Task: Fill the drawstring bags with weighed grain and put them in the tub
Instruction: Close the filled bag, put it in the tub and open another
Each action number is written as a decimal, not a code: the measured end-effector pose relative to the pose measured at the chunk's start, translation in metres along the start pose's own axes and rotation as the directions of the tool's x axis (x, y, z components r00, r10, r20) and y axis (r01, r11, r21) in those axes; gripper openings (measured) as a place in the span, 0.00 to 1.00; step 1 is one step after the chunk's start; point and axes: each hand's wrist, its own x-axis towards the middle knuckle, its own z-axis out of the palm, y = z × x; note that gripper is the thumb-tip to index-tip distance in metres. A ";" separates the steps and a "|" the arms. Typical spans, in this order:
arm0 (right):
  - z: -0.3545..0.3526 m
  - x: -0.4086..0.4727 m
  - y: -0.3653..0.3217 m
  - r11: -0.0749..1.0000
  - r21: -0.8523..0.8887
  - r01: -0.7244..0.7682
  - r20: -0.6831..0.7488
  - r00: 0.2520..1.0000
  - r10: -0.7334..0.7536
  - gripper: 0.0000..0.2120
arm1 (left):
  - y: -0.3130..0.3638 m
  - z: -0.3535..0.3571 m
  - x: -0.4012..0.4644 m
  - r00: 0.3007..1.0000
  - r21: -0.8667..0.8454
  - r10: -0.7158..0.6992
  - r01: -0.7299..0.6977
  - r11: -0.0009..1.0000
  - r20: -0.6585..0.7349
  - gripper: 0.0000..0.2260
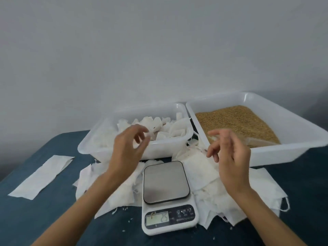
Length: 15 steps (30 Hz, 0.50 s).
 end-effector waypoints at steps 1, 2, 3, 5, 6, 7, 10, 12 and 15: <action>-0.001 0.001 0.000 1.000 0.027 -0.012 -0.026 1.000 0.013 0.14 | 0.017 0.013 -0.008 0.990 -0.050 0.037 -0.030 0.998 0.136 0.04; -0.002 0.002 0.000 0.999 0.044 -0.022 -0.045 0.999 0.024 0.14 | 0.032 0.028 -0.015 0.960 -0.068 0.061 -0.044 0.997 0.273 0.03; -0.002 0.002 0.000 0.998 0.053 -0.028 -0.055 0.998 0.031 0.14 | 0.044 0.043 -0.022 0.915 -0.063 0.071 -0.050 0.997 0.397 0.03; -0.002 0.001 0.001 0.998 0.055 -0.031 -0.056 0.998 0.034 0.15 | 0.062 0.070 -0.035 0.829 -0.006 0.095 -0.110 0.994 0.551 0.10; -0.002 0.000 0.001 0.998 0.048 -0.033 -0.048 0.998 0.035 0.15 | 0.067 0.082 -0.039 0.789 0.058 0.106 -0.177 0.983 0.606 0.14; -0.001 -0.001 0.002 0.999 0.037 -0.037 -0.037 0.999 0.038 0.15 | 0.072 0.091 -0.042 0.751 0.121 0.104 -0.238 0.964 0.652 0.17; 0.002 -0.003 0.003 0.999 0.000 -0.050 0.012 0.999 0.050 0.17 | 0.079 0.102 -0.040 0.722 0.153 0.097 -0.273 0.950 0.685 0.15; 0.004 -0.004 0.003 0.999 -0.016 -0.043 0.044 0.998 0.044 0.17 | 0.076 0.103 -0.037 0.740 0.084 0.104 -0.212 0.974 0.665 0.08; 0.003 -0.005 0.003 0.999 -0.025 -0.036 0.062 0.997 0.038 0.16 | 0.069 0.100 -0.035 0.767 -0.003 0.077 -0.097 0.995 0.637 0.05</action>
